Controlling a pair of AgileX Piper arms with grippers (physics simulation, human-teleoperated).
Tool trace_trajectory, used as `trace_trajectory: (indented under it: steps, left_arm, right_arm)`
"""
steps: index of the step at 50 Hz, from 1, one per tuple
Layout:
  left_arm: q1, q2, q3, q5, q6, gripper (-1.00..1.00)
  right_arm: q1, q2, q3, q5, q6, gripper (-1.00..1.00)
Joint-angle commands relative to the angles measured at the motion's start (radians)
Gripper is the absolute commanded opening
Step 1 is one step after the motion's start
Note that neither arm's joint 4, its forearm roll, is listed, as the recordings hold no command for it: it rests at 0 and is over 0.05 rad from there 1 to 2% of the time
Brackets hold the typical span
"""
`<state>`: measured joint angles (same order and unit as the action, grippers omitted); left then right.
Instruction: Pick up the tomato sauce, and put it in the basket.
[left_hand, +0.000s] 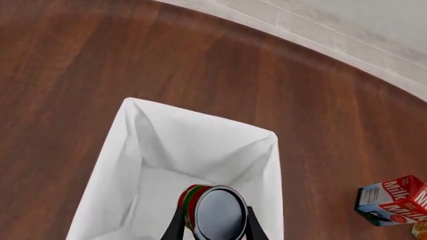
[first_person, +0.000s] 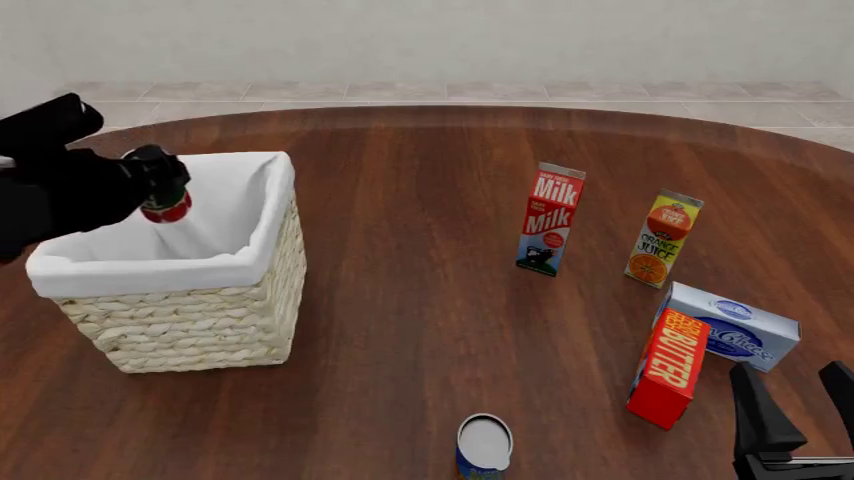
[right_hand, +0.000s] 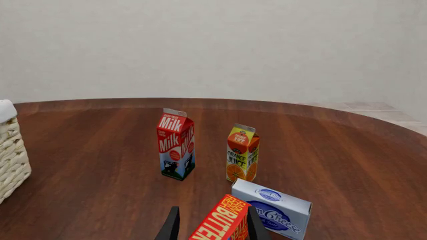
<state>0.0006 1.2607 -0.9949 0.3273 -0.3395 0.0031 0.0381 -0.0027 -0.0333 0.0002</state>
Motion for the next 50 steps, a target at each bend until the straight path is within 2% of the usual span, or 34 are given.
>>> trace_trajectory:
  steps: [1,37,50]
  left_arm:
    - [0.004,0.023,-0.007,-0.017,0.025,-1.00]
    - [0.017,0.126,-0.025,-0.076,0.037,-1.00]
    - [0.024,0.178,-0.006,-0.126,0.049,-1.00]
  right_arm:
    - [-0.003,-0.005,0.001,0.004,0.000,1.00]
    - [-0.003,-0.005,0.001,0.004,0.000,1.00]
    - [-0.003,-0.005,0.001,0.004,0.000,1.00]
